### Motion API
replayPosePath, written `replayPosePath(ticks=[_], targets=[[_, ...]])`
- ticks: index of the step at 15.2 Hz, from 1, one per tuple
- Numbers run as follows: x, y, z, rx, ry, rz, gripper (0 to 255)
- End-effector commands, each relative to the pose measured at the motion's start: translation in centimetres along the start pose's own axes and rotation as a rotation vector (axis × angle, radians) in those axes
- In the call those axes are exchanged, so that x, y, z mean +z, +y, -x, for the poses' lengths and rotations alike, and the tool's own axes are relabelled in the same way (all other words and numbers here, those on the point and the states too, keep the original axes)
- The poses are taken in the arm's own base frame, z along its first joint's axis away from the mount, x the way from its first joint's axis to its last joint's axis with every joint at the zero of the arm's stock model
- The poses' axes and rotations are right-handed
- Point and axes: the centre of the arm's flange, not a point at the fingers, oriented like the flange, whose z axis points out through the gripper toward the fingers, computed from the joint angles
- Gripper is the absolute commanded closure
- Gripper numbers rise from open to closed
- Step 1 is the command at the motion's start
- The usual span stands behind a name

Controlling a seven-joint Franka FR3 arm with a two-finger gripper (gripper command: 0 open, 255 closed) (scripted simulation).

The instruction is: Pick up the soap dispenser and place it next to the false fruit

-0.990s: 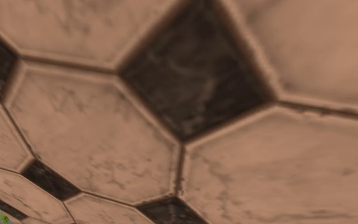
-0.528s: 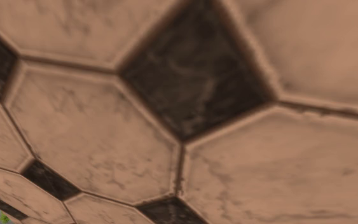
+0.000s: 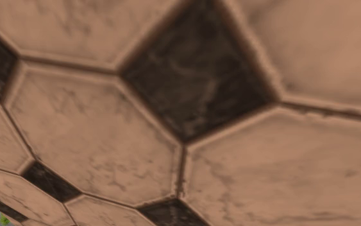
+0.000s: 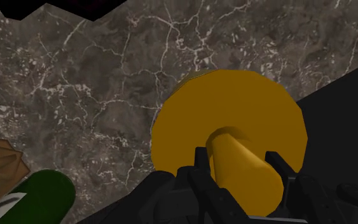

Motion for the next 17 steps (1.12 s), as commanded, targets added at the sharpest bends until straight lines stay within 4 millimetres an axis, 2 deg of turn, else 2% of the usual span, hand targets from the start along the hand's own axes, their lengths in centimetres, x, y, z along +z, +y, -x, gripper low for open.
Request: replayPosePath(ticks=[1,17], targets=[[-1.1,0.0,0.0,0.0,0.0,0.0,255],[-9.6,-0.5,-0.1,0.0,0.0,0.0,255]])
